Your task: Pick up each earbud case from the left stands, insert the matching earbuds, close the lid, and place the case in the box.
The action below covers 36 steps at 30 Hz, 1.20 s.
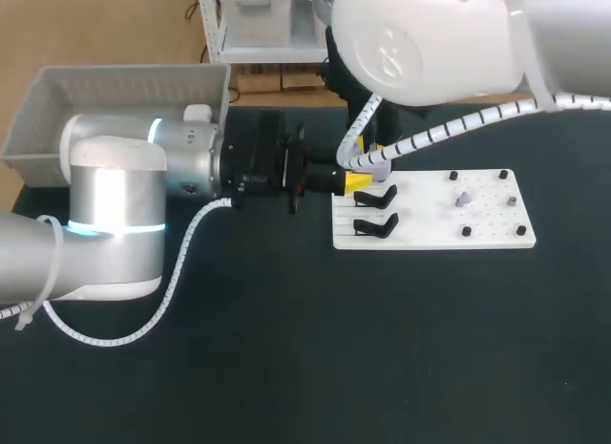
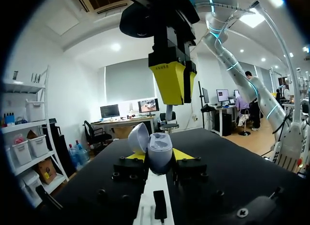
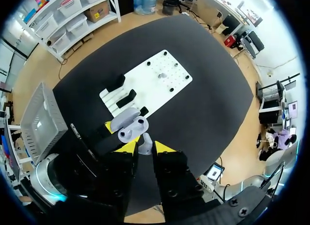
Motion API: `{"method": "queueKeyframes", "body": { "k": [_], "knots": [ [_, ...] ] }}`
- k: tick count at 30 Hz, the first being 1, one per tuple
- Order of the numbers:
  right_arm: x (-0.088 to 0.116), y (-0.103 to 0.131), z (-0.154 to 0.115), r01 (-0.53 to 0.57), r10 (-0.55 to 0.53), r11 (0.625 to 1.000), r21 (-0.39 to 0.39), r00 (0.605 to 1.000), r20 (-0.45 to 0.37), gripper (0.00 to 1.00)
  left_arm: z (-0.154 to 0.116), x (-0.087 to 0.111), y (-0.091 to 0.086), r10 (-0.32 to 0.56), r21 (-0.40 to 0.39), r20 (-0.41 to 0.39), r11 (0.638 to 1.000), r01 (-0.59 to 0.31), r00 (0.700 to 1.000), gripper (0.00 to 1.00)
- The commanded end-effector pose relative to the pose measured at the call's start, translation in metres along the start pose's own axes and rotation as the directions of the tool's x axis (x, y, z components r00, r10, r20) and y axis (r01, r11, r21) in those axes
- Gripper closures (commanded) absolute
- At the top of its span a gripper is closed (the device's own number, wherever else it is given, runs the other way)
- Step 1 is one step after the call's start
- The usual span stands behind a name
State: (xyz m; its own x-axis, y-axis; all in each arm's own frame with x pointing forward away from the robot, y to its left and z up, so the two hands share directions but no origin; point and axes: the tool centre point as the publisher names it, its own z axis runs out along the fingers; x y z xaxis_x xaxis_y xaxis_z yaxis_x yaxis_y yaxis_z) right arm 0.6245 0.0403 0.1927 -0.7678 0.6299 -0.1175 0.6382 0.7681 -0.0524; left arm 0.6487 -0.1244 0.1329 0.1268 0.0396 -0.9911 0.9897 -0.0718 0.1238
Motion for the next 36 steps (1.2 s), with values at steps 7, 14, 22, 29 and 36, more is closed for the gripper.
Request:
{"method": "queueKeyframes", "body": {
  "k": [7, 14, 22, 29, 36],
  "knots": [
    [-0.004, 0.006, 0.005, -0.001, 0.001, 1.000, 0.002, 1.000, -0.017, 1.00, 0.000, 0.000, -0.002, 0.002, -0.007, 0.000, 1.000, -0.002, 1.000, 1.00],
    [-0.001, 0.007, 0.009, 0.001, -0.001, 1.000, 0.006, 1.000, -0.028, 1.00, 0.000, 0.000, -0.002, 0.002, -0.007, 0.000, 1.000, -0.002, 1.000, 1.00],
    [-0.001, 0.006, 0.012, -0.004, 0.005, 1.000, 0.008, 0.999, -0.037, 1.00, 0.000, 0.000, -0.002, 0.002, -0.007, 0.000, 1.000, -0.002, 1.000, 1.00],
    [-0.003, 0.006, 0.014, -0.009, 0.009, 1.000, 0.008, 0.999, -0.036, 1.00, 0.000, 0.000, -0.002, 0.002, -0.007, 0.000, 1.000, -0.002, 1.000, 1.00],
    [-0.005, 0.005, 0.016, -0.014, 0.014, 1.000, 0.006, 0.999, -0.039, 1.00, 0.000, 0.000, -0.002, 0.002, -0.007, 0.000, 1.000, -0.002, 1.000, 1.00]
  ]
}}
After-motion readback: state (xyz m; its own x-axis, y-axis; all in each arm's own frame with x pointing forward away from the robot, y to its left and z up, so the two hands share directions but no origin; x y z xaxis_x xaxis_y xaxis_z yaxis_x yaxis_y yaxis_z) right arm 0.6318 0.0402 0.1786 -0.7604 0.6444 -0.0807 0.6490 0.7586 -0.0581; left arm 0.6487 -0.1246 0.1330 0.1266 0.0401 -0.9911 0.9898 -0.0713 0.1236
